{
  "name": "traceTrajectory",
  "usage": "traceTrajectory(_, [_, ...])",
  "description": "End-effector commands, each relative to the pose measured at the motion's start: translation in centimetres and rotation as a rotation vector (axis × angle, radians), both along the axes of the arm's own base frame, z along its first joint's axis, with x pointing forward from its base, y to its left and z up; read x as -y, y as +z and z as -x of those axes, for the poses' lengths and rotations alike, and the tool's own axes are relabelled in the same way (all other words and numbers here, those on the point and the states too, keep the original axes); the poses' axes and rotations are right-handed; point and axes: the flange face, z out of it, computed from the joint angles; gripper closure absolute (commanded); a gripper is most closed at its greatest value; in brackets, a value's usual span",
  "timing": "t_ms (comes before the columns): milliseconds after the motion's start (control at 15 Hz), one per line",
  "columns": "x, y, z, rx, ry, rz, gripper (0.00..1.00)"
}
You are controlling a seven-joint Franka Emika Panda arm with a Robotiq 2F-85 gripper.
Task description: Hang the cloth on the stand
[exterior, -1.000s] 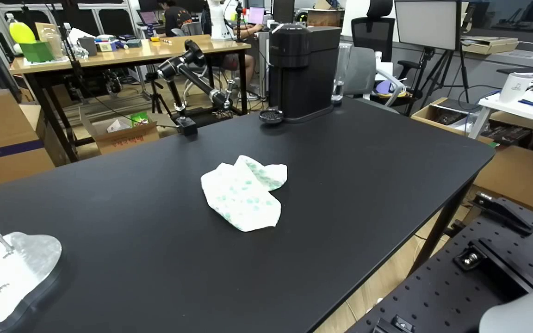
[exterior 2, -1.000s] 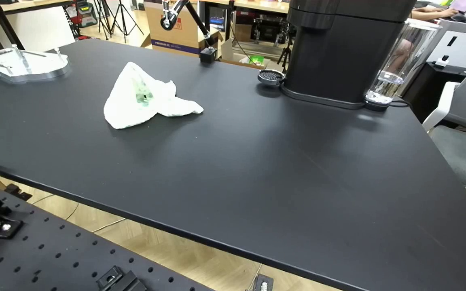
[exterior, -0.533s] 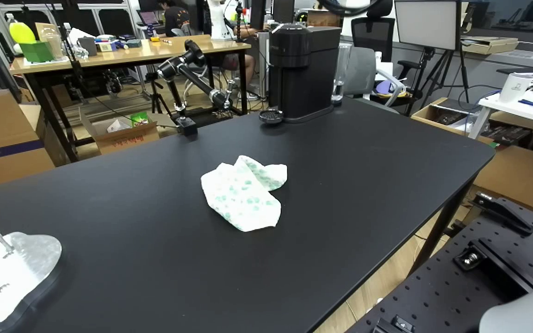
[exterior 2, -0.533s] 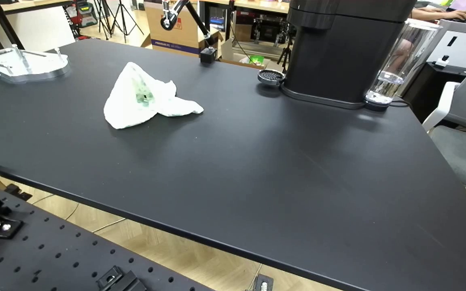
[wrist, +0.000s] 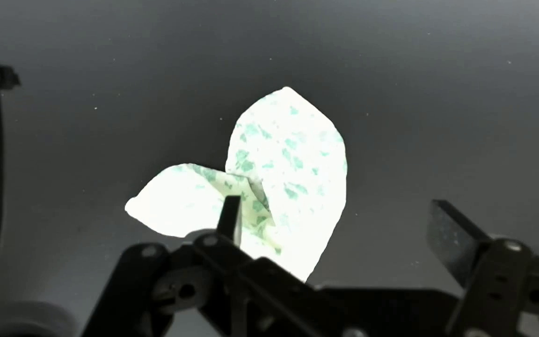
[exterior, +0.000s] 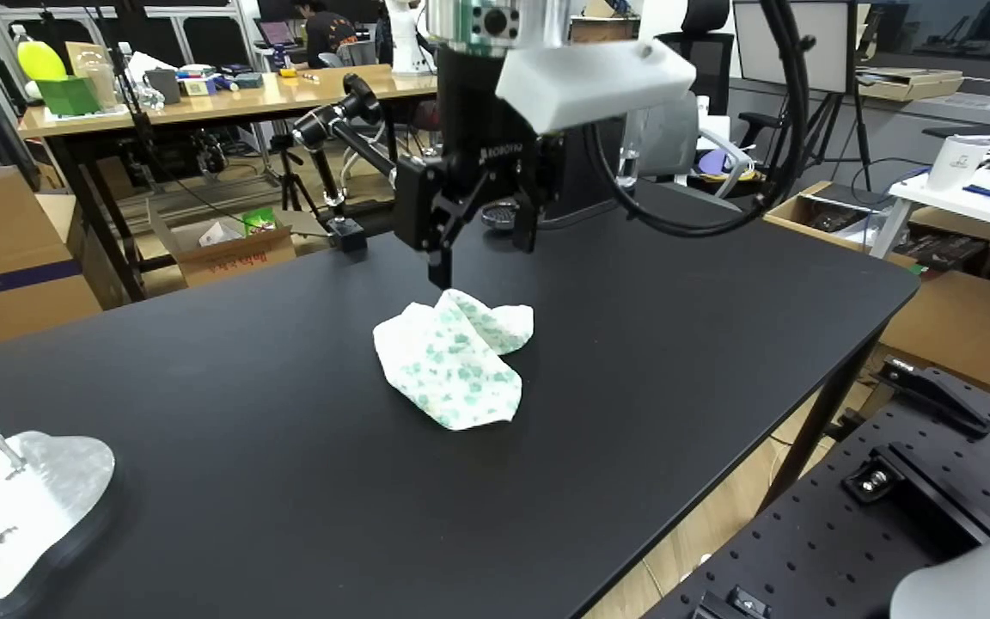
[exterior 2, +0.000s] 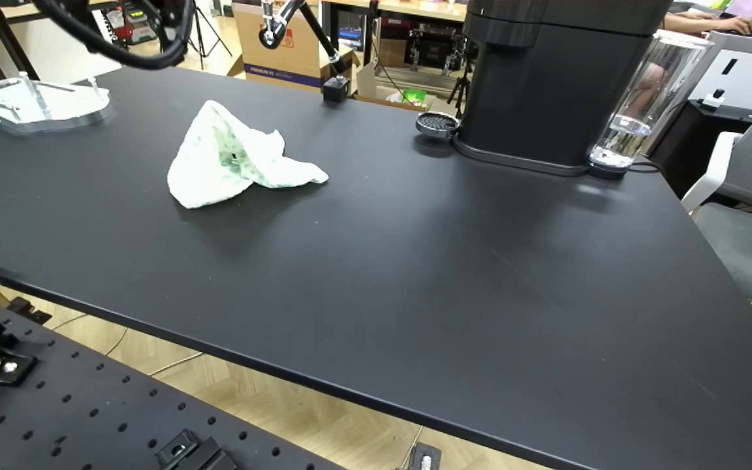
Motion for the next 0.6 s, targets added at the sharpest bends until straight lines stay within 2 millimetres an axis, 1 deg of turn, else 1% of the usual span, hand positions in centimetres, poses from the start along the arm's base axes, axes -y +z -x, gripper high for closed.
traceTrajectory(0, [0.4,-4.1,0.5,0.052,-0.031,0.007,0.0])
traceTrajectory(67, [0.2,-4.9,-0.3,0.064,-0.029,0.004,0.0])
traceTrajectory(200, [0.4,-6.5,-0.2,0.084,-0.024,0.009,0.0])
traceTrajectory(333, [0.8,-7.7,-0.3,0.1,-0.016,0.016,0.0])
traceTrajectory(533, [1.5,-8.6,-1.1,0.121,0.008,0.033,0.0])
